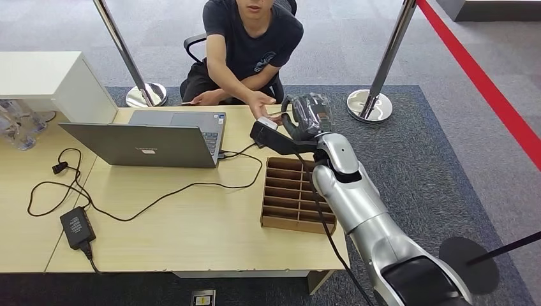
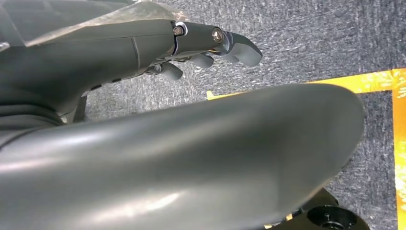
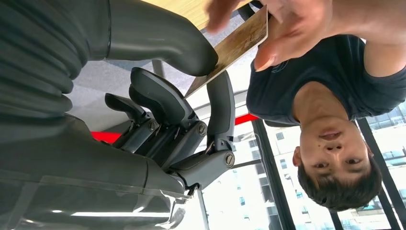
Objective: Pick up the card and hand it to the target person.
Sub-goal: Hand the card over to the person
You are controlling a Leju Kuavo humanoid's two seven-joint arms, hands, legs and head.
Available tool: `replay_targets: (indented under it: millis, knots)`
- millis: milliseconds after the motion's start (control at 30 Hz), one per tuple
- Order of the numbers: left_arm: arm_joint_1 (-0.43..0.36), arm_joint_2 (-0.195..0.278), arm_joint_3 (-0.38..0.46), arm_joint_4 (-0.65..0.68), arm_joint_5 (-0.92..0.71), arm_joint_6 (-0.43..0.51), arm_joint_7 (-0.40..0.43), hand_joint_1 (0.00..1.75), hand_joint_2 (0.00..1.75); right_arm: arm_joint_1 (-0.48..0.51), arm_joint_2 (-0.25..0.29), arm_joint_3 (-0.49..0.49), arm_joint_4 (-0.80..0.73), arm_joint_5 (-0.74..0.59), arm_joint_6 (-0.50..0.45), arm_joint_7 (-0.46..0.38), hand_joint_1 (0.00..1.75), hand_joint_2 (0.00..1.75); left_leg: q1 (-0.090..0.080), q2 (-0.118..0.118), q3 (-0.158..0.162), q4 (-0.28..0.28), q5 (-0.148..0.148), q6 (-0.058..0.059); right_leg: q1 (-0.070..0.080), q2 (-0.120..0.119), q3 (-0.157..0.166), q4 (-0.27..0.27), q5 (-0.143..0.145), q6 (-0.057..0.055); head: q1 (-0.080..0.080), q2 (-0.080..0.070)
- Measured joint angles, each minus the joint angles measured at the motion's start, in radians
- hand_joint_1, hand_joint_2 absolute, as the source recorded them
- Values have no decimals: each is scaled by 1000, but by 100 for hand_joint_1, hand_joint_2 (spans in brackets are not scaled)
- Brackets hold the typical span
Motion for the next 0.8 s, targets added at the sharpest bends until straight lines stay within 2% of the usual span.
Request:
replay_targets:
  millis: [467,500,600,633,667,800]
  knots:
    - [-2,5,0,0,-2,12,23,0,0,-8,49,-9,44,9,7,-26,175,175,0,0,0,0,0,0,0,0,0,0,0,0,0,0]
    - [-2,5,0,0,-1,13,24,0,0,-8,50,-9,47,8,9,-27,148,175,0,0,0,0,0,0,0,0,0,0,0,0,0,0]
    - [-2,4,0,0,-1,13,30,0,0,-8,53,-10,52,3,11,-32,17,175,0,0,0,0,0,0,0,0,0,0,0,0,0,0]
    - [-2,4,0,0,-1,13,32,0,0,-7,53,-10,53,0,8,-34,0,175,0,0,0,0,0,0,0,0,0,0,0,0,0,0]
    - [-2,4,0,0,-1,13,34,0,0,-4,53,-10,51,-4,3,-37,0,175,0,0,0,0,0,0,0,0,0,0,0,0,0,0]
    - [-1,4,1,0,-1,12,36,0,0,39,53,-17,2,-23,-13,-59,0,0,0,0,0,0,0,0,0,0,-1,0,0,0,0,0]
